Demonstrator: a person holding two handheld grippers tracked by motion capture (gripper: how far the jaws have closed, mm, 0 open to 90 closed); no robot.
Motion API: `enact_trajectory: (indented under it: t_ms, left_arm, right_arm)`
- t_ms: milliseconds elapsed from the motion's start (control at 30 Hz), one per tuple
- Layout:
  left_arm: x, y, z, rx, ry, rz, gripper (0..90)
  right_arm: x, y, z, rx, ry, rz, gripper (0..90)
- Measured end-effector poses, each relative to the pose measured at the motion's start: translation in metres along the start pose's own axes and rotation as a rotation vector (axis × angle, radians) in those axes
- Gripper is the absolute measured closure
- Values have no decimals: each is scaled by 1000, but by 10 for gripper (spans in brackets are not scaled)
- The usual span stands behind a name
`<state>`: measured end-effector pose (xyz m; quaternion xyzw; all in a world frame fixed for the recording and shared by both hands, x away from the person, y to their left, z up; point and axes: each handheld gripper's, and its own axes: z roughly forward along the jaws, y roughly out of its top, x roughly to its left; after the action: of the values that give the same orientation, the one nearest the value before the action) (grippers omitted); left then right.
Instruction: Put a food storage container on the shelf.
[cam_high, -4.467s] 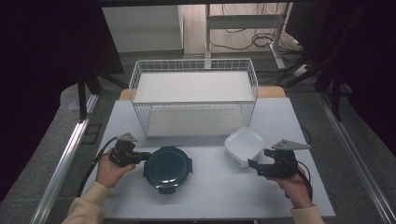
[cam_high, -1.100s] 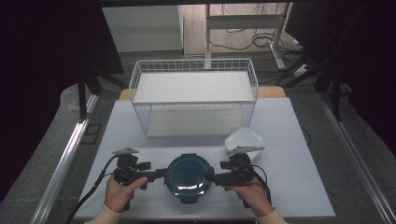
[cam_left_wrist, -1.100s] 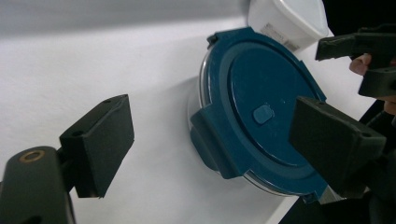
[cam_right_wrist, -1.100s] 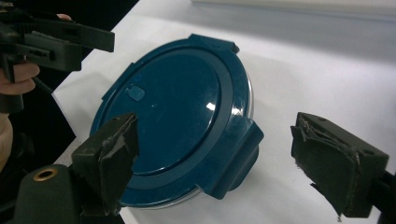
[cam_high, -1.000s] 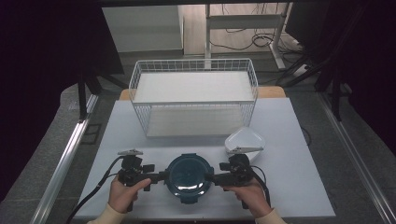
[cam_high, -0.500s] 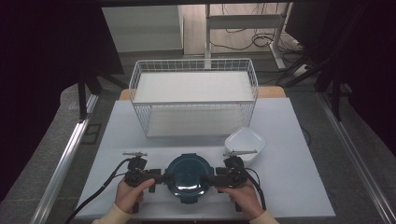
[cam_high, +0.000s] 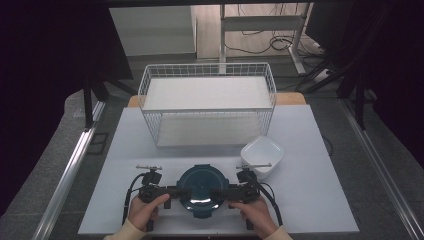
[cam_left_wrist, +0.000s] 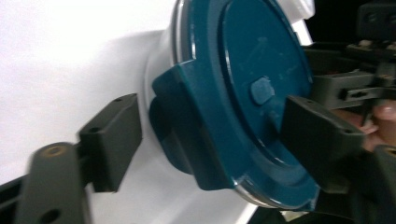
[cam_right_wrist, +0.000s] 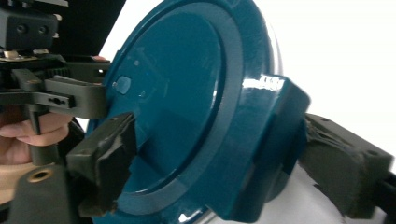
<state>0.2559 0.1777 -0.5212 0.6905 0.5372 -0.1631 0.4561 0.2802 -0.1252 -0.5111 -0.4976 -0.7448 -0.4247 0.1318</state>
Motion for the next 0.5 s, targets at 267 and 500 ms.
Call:
enact_trajectory:
  t_ms: [267,500]
  left_arm:
    - [1,0,-1,-11,-7,-43,310]
    - [-6,-1,-4,-34,2,-47,360]
  right_arm:
    - [-2,0,1,8,20,54,179]
    - [-8,0,-5,-11,43,103,254]
